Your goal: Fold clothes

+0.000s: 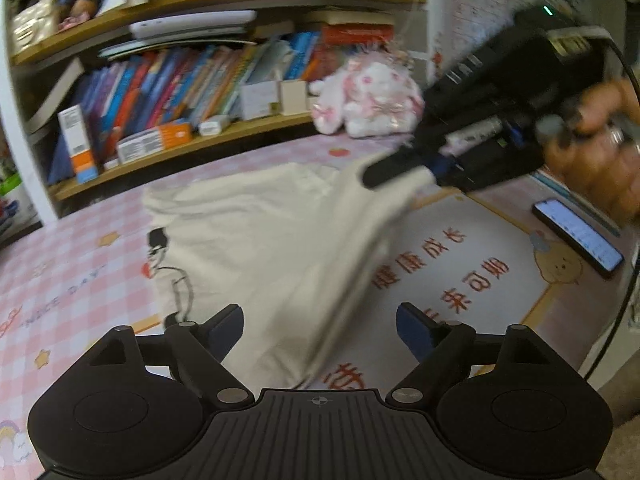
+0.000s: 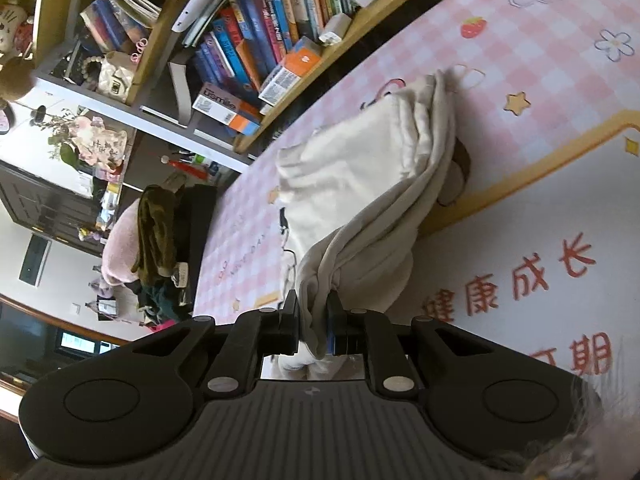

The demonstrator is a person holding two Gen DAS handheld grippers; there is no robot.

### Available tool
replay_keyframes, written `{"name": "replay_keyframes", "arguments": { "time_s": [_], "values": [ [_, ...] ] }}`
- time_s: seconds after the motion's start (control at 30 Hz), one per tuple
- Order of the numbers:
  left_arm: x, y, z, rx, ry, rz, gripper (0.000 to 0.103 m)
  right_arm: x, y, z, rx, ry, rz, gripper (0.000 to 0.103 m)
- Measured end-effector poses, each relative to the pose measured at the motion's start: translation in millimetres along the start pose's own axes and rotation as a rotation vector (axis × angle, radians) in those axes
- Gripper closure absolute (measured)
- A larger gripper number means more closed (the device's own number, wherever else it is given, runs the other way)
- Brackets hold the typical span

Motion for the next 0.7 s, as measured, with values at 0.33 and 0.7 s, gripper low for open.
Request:
{"name": "replay_keyframes", "arguments": {
  "time_s": [0.33,0.7],
  "values": [
    [-8.9,3.1,-38.3,0.1,-0.17,-0.116,0.018,-2.1,2.7,2.3,0.004,0.016,-0.016,0.091],
    [2.1,3.3,-35.5,0.102,-0.203,-0.118,0.027,-11.4,15.4,18.0,-0.004,0.214,0.179,0.057]
  ]
}}
Point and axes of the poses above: each gripper's, at about its wrist camera, not at the fingertips, and z roughly against the way its jaws point, x to its left, y to its underside, the point moved 6 cm from there along -z, roughly the way its jaws point, and after that the axes turned 9 degrees about x, right-handed, at the moved point
